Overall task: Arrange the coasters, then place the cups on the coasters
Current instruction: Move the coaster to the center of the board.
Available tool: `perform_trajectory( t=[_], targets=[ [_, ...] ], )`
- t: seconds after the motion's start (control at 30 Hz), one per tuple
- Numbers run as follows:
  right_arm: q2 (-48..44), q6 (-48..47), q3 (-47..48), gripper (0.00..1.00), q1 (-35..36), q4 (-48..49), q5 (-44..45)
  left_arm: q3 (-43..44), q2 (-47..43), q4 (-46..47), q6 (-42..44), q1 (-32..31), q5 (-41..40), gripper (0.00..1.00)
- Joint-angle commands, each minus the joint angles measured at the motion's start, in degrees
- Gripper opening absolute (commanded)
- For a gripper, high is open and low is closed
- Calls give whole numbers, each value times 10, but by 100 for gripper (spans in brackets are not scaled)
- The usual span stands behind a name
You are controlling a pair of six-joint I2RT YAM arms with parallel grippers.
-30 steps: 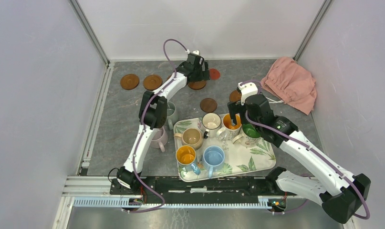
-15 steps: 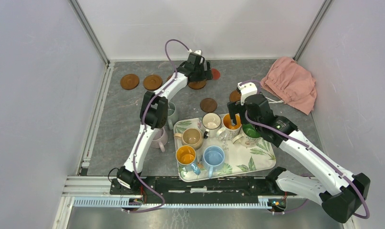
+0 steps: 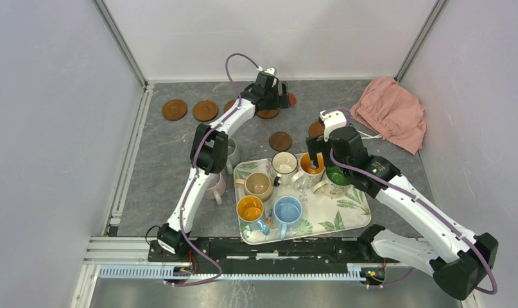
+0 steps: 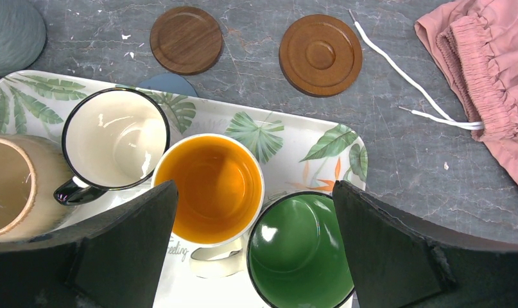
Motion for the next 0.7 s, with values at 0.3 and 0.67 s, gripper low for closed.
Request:
perform_trajectory(
  t=[0.3,0.67],
  targets=[
    [-8,-2,13,98,-3,21,0,-36,-38,-7,-6,-6,5,100],
    [-18,2,5,98,-2,20,-5,-93,-67,5,-9,-9,8,100]
  ],
)
